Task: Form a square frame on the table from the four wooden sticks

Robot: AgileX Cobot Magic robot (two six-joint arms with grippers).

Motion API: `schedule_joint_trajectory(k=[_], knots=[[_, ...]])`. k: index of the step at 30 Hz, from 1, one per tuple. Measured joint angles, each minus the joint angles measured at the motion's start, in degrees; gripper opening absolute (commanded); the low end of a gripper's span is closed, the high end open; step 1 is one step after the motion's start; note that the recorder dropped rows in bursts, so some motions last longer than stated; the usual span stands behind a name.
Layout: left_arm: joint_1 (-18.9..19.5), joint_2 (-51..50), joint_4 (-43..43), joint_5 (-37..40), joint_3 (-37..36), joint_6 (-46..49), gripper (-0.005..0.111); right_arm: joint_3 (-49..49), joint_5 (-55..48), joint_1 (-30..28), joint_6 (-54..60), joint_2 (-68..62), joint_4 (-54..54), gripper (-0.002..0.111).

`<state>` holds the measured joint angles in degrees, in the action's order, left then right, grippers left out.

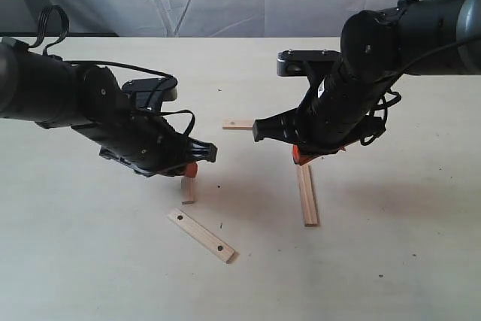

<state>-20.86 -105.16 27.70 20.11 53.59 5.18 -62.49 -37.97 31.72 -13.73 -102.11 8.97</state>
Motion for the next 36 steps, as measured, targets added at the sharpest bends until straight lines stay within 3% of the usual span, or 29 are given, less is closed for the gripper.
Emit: schedule_joint_trajectory(k=[12, 22, 36], knots=[[0.00, -3.38, -2.06, 2.25, 1.81, -5.91, 0.035, 0.00, 0.72, 0.00, 0.00, 0.00, -2.18, -0.001], [-0.03, -1.83, -17.15, 5.35, 3.93, -19.50, 0.033, 0.00, 1.42, 0.00, 0.00, 0.00, -4.10, -0.001], [-0.73, 6.28, -21.13, 9.73, 5.71, -22.17, 0.033, 0.00, 1.80, -0.82, 0.00, 0.00, -2.95, -0.001]])
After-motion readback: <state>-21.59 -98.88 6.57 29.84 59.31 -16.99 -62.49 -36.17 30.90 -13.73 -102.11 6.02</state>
